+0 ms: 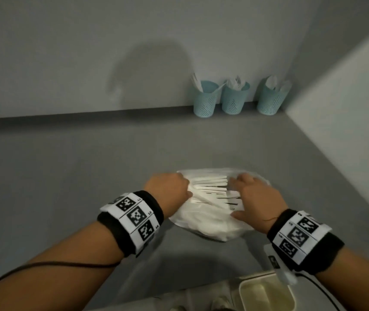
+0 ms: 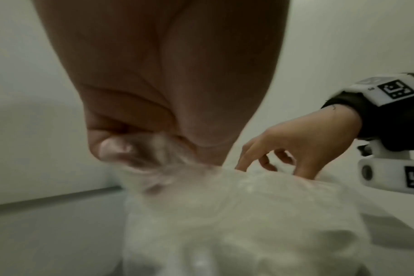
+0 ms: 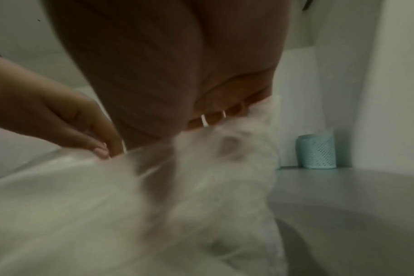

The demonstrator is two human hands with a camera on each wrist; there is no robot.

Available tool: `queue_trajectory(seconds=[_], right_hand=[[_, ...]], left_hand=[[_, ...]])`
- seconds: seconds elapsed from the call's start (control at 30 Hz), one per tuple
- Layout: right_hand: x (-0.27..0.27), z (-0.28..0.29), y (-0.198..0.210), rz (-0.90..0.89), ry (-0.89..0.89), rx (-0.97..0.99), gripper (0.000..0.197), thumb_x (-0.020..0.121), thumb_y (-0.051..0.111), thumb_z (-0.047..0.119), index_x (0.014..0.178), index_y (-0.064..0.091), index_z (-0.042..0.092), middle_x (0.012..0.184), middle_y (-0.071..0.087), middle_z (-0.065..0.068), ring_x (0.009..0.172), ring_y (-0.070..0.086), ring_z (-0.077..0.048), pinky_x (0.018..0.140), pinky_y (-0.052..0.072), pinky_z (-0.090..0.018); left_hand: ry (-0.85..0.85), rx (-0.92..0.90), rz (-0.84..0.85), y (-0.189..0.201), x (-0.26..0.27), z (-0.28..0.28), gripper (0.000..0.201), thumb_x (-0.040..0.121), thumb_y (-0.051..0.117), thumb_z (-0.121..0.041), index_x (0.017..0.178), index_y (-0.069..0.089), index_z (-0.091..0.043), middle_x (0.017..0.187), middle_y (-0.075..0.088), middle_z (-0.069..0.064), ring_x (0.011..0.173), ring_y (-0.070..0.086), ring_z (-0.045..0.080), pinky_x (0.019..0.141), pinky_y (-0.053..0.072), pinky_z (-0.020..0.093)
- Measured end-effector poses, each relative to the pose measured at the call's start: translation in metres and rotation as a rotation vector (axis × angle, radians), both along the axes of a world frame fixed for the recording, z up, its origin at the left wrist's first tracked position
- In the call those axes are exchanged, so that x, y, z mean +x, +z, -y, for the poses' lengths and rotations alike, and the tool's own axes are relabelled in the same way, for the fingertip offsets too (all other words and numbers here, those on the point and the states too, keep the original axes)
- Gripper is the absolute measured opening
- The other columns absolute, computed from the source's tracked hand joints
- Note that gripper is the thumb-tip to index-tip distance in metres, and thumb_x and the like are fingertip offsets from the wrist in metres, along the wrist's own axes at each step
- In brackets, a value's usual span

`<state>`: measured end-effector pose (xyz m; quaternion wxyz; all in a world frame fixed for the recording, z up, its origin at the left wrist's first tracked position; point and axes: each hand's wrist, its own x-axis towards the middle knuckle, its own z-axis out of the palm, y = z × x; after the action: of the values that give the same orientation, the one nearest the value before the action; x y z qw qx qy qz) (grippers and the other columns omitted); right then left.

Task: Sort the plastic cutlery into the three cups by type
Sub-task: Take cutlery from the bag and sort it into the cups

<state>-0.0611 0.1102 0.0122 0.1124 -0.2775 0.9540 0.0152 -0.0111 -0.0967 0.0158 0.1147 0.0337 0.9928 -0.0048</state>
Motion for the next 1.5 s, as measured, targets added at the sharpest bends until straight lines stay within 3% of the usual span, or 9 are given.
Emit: queue_trajectory(seconds=[0.1,0.2,0.5,0.6,0.7,0.87,1.0,1.37,1.5], right_hand=[[-0.011,-0.005,0.007,0.017,-0.047,-0.139,0.118,0.057,0.08,0.054,0.148,0.012,0.02,0.152,0.023,0.005,0.138,0.03,-0.02,0.103,0.043,-0.035],[-0.021,0.0,0.016,-0.004,-0.026,-0.183,0.126,0.049,0.083,0.054,0.147,0.012,0.021,0.153,0.022,0.006,0.14,0.028,-0.017,0.101,0.045,-0.037],[-0.026,0.006,0.016,-0.032,0.177,-0.282,0.051,0.079,0.052,0.063,0.122,0.057,0.036,0.12,0.061,0.017,0.11,0.048,-0.012,0.091,0.04,-0.027],[-0.022,0.028,0.042,-0.23,0.287,-0.351,0.048,0.079,0.036,0.062,0.104,0.068,0.035,0.102,0.066,0.021,0.097,0.051,-0.011,0.082,0.031,-0.027],[-0.019,0.058,0.056,-0.083,0.305,-0.433,0.04,0.078,0.041,0.053,0.089,0.072,0.029,0.091,0.069,0.014,0.087,0.056,-0.012,0.078,0.041,-0.031],[-0.044,0.091,0.009,0.118,0.278,0.119,0.035,0.073,0.065,0.046,0.093,0.065,0.017,0.093,0.065,-0.002,0.089,0.064,-0.025,0.076,0.053,-0.033],[-0.051,0.099,-0.016,0.151,0.33,0.274,0.04,0.073,0.062,0.053,0.057,0.047,0.019,0.065,0.054,0.004,0.074,0.06,-0.024,0.083,0.055,-0.041],[-0.059,0.076,-0.002,0.088,0.355,0.034,0.039,0.09,0.054,0.034,0.123,0.055,0.013,0.112,0.064,-0.009,0.101,0.061,-0.028,0.079,0.045,-0.03],[-0.063,0.056,0.019,0.122,0.326,-0.102,0.036,0.09,0.052,0.041,0.113,0.056,0.014,0.1,0.062,-0.002,0.091,0.06,-0.026,0.076,0.044,-0.029]], left_hand=[[0.129,0.086,-0.093,0.002,-0.007,0.013,0.06,0.078,0.069,-0.038,0.129,0.046,-0.016,0.13,0.05,0.002,0.108,0.056,0.027,0.089,0.049,0.039],[0.147,0.118,-0.133,0.004,-0.005,0.021,0.079,0.068,0.076,-0.036,0.135,0.036,-0.022,0.138,0.042,-0.004,0.115,0.046,0.025,0.095,0.044,0.037],[0.091,0.563,-0.196,-0.006,0.02,0.046,0.045,0.074,0.072,-0.02,0.115,0.057,-0.028,0.119,0.053,-0.012,0.106,0.057,0.011,0.089,0.043,0.023],[0.08,0.628,-0.283,0.0,0.021,0.05,0.035,0.075,0.063,-0.021,0.109,0.062,-0.028,0.113,0.056,-0.012,0.104,0.058,0.011,0.091,0.046,0.028],[0.083,0.649,-0.318,0.003,0.022,0.048,0.033,0.074,0.056,-0.02,0.105,0.062,-0.029,0.11,0.053,-0.012,0.102,0.057,0.011,0.089,0.048,0.033],[0.108,0.657,-0.293,-0.002,0.023,0.045,0.039,0.077,0.058,-0.018,0.116,0.061,-0.023,0.115,0.048,-0.009,0.103,0.058,0.014,0.091,0.049,0.037],[0.149,0.633,-0.288,-0.009,0.023,0.047,0.044,0.08,0.066,-0.011,0.123,0.058,-0.016,0.12,0.047,-0.004,0.106,0.055,0.015,0.096,0.047,0.032],[0.429,0.778,-0.425,-0.013,0.016,0.058,0.018,0.084,0.068,-0.017,0.101,0.073,-0.016,0.092,0.066,-0.006,0.073,0.057,0.002,0.065,0.037,0.005],[0.456,0.952,-0.462,-0.012,0.014,0.064,0.01,0.083,0.071,-0.02,0.086,0.071,-0.028,0.068,0.063,-0.013,0.051,0.051,-0.004,0.059,0.042,0.014]])
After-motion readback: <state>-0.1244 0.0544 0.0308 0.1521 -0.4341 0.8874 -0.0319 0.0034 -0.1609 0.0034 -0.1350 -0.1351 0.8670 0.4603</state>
